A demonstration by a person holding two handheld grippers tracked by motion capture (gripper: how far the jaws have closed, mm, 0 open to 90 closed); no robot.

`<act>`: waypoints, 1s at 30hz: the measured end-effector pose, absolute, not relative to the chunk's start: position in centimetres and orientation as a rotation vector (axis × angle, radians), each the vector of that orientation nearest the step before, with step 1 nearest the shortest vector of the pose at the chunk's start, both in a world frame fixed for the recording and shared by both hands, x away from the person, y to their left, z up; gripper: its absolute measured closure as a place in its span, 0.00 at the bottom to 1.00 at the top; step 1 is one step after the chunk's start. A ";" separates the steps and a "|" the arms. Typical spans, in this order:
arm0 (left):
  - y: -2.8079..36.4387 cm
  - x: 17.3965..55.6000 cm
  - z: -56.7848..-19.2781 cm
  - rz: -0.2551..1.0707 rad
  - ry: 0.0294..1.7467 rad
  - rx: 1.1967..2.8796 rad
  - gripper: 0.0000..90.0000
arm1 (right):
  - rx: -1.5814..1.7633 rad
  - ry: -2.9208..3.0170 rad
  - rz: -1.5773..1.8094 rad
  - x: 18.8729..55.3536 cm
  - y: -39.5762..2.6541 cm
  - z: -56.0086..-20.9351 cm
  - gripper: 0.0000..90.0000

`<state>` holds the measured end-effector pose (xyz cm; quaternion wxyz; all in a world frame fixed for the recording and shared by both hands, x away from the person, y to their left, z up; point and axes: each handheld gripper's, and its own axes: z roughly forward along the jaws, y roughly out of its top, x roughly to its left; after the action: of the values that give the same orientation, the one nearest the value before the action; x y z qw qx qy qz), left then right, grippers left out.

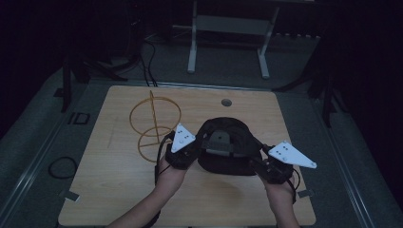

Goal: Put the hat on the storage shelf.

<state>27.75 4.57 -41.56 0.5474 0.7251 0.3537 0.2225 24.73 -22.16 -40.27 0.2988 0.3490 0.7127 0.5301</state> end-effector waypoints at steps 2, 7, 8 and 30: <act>4.6 27.8 -41.2 0.529 0.836 1.714 0.99 | 0.912 1.903 1.400 24.4 -22.1 -40.4 0.57; 4.6 27.8 -40.7 0.542 0.825 1.701 0.99 | 0.882 1.946 1.411 23.6 -22.3 -40.5 0.46; 4.6 27.8 -40.7 0.542 0.825 1.701 0.99 | 0.882 1.946 1.411 23.6 -22.3 -40.5 0.46; 6.9 27.8 -40.4 0.526 0.741 1.657 0.99 | 0.784 2.095 1.478 18.8 -25.5 -40.7 0.39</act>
<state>27.77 6.91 -40.44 0.5857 0.7108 0.3176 0.2257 18.80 -25.45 -40.72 0.2284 0.2848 0.7607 0.5367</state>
